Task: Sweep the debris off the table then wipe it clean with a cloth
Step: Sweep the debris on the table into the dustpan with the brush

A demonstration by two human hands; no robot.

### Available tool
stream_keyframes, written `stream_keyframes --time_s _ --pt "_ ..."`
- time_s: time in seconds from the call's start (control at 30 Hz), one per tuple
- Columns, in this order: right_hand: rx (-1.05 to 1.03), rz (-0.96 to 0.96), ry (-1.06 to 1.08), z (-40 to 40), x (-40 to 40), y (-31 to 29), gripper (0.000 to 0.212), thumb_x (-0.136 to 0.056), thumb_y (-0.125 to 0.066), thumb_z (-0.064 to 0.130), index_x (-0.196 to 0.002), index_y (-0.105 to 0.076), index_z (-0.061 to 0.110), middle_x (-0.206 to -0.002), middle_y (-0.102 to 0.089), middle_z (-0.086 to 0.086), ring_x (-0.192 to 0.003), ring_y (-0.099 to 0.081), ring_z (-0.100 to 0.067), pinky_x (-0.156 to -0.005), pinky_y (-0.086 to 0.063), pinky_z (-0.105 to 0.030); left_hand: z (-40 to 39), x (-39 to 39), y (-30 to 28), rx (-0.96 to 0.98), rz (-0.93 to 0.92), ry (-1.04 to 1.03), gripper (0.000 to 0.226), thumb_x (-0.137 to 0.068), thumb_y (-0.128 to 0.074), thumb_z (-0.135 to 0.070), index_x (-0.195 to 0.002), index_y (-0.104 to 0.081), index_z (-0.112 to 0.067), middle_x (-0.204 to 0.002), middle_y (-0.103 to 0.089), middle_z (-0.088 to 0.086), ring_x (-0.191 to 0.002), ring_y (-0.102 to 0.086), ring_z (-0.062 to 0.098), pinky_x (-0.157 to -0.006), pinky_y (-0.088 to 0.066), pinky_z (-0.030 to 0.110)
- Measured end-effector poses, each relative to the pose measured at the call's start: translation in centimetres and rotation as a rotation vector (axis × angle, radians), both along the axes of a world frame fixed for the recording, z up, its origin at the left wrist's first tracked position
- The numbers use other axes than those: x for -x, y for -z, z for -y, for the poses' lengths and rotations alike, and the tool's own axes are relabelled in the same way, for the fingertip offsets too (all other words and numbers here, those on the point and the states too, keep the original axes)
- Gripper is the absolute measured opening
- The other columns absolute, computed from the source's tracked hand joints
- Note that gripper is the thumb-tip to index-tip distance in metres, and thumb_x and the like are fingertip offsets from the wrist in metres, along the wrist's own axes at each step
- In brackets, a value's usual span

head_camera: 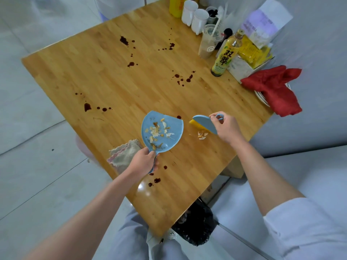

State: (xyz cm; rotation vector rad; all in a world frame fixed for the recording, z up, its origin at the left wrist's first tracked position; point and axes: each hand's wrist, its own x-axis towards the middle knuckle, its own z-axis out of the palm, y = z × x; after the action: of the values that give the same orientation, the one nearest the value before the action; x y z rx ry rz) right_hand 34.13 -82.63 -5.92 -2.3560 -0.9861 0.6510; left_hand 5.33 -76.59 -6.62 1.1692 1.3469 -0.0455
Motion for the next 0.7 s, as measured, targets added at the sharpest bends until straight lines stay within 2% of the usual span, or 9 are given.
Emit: stream_keyframes --time_s 0.1,0.17,0.23,0.33,0.4,0.5,0.7 --pt "0.043 -0.035 -0.044 2.1 1.3 0.1 0.021 -0.101 -0.056 0.031 -0.104 -0.071 0.017 -0.094 -0.066 -0.003 -0.081 -0.057 -0.019 -0.060 -0.041 -0.024 0.8 1.3 -0.2 -0.015 0.000 -0.034 0.024 -0.103 -0.039 -0.018 -0.099 -0.060 -0.008 -0.077 -0.063 0.006 -0.065 -0.062 0.021 -0.066 -0.056 0.035" --pt "0.069 -0.079 -0.070 3.5 1.9 -0.2 0.020 -0.101 -0.056 0.032 -0.103 -0.071 0.019 -0.091 -0.064 0.001 -0.077 -0.056 -0.014 -0.059 -0.040 -0.026 1.7 2.2 -0.4 -0.022 0.001 -0.068 0.024 -0.103 -0.041 -0.019 -0.096 -0.061 -0.008 -0.076 -0.064 0.007 -0.064 -0.063 0.021 -0.071 -0.057 0.038" --pt "0.055 -0.089 -0.080 4.8 2.0 -0.6 0.019 -0.102 -0.055 0.032 -0.101 -0.070 0.021 -0.088 -0.062 0.003 -0.075 -0.054 -0.009 -0.059 -0.041 -0.027 3.1 2.9 -0.7 -0.026 0.008 -0.097 0.024 -0.103 -0.041 -0.019 -0.096 -0.062 -0.008 -0.075 -0.064 0.008 -0.063 -0.062 0.021 -0.068 -0.056 0.035" --pt "-0.077 -0.100 0.012 5.7 1.0 -1.5 0.014 -0.101 -0.056 0.030 -0.099 -0.069 0.023 -0.088 -0.062 0.003 -0.076 -0.055 -0.010 -0.060 -0.043 -0.024 5.9 3.6 -1.1 -0.010 0.015 -0.139 0.024 -0.102 -0.040 -0.016 -0.091 -0.060 -0.008 -0.072 -0.061 0.008 -0.061 -0.059 0.021 -0.061 -0.051 0.032" --pt "-0.145 -0.090 0.050 5.9 -0.1 -2.0 0.012 -0.101 -0.057 0.028 -0.099 -0.068 0.023 -0.091 -0.064 0.000 -0.077 -0.056 -0.011 -0.063 -0.044 -0.024 8.3 3.9 -1.0 0.000 0.006 -0.123 0.025 -0.102 -0.039 -0.015 -0.091 -0.060 -0.009 -0.072 -0.062 0.007 -0.059 -0.058 0.019 -0.056 -0.049 0.027" --pt "-0.179 -0.058 0.034 5.4 -1.3 -1.8 0.012 -0.100 -0.058 0.028 -0.101 -0.069 0.022 -0.097 -0.067 -0.004 -0.087 -0.060 -0.019 -0.073 -0.047 -0.032 11.9 3.6 -0.3 0.062 0.026 -0.074 0.023 -0.102 -0.039 -0.014 -0.093 -0.058 -0.008 -0.074 -0.060 0.007 -0.055 -0.055 0.016 -0.050 -0.046 0.023" --pt "-0.117 -0.001 -0.066 5.4 -0.3 0.5 0.020 -0.101 -0.056 0.026 -0.108 -0.072 0.016 -0.099 -0.067 -0.001 -0.093 -0.060 -0.019 -0.078 -0.046 -0.030 18.0 1.6 0.3 0.143 0.116 0.064 0.021 -0.102 -0.033 -0.009 -0.098 -0.054 -0.009 -0.075 -0.058 0.006 -0.062 -0.055 0.018 -0.059 -0.047 0.027"
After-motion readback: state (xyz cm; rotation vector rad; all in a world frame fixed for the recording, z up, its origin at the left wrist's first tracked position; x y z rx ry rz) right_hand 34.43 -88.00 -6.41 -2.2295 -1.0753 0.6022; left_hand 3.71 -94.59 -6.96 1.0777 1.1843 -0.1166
